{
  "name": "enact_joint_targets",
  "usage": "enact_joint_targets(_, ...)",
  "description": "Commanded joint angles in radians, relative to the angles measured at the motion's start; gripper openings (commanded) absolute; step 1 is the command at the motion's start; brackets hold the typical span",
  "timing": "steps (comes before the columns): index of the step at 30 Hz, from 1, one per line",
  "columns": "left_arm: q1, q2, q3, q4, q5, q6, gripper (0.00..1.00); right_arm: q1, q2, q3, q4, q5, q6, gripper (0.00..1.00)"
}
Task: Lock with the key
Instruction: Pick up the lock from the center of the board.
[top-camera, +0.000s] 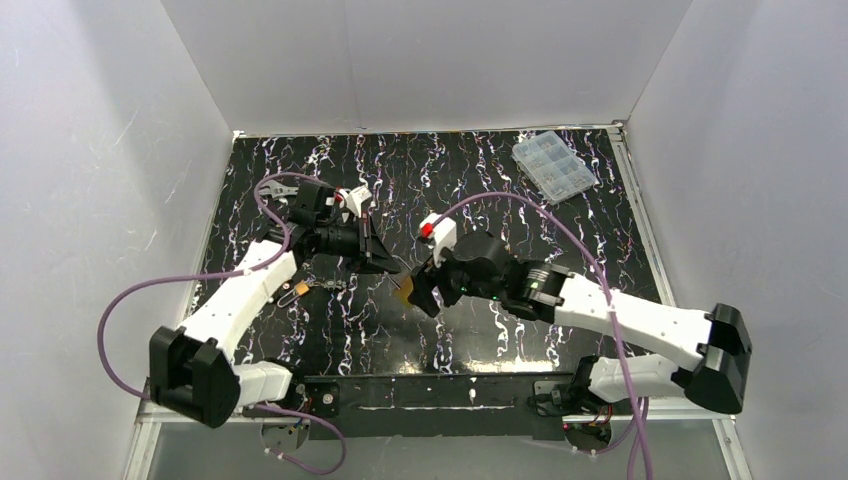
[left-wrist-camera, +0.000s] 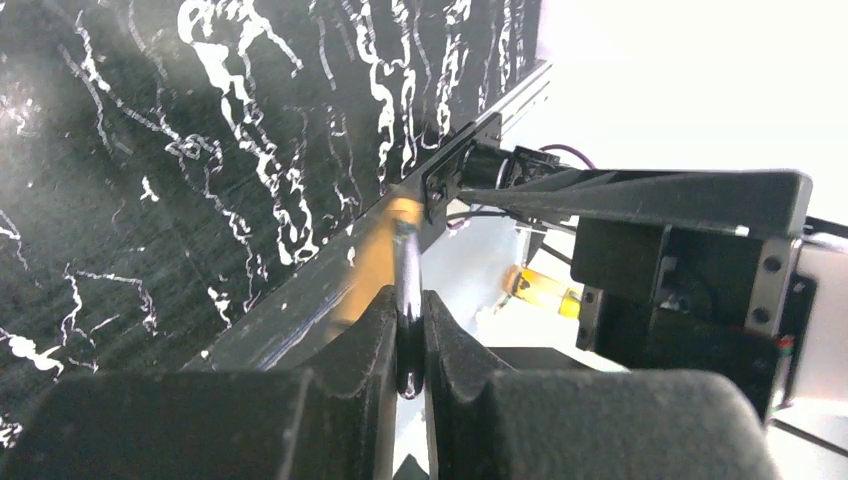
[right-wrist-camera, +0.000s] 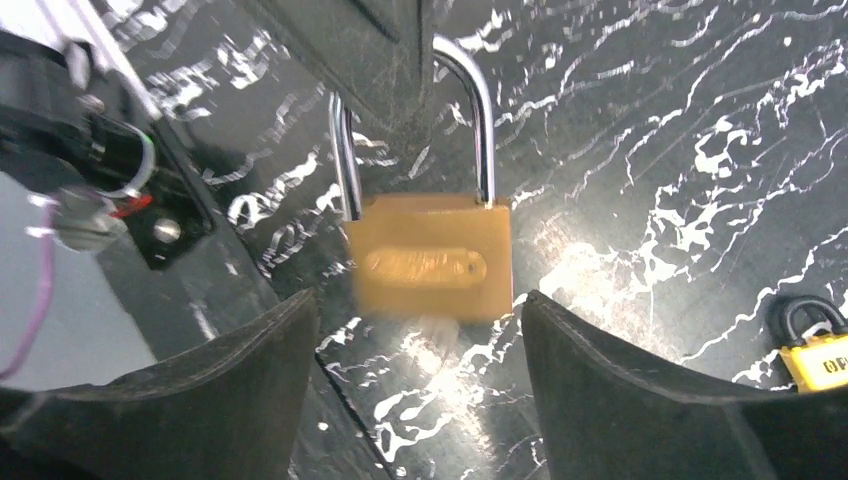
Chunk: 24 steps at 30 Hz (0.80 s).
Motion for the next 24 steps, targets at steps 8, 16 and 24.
enact_joint_targets(8,-0.048,-0.257,0.190,0.130,-0.056,-0.174,0.00,-0.162,-0.315,-0.023,0.179,-0.275,0.126,0.86)
enact_joint_targets(16,-0.075,-0.316,0.254,0.315,-0.159,-0.479,0.00,-0.319,-0.329,0.059,0.323,-0.447,0.185,0.88)
enact_joint_targets(24,-0.181,-0.301,0.371,0.402,-0.305,-0.611,0.00,-0.371,-0.251,0.202,0.392,-0.529,0.192,0.88)
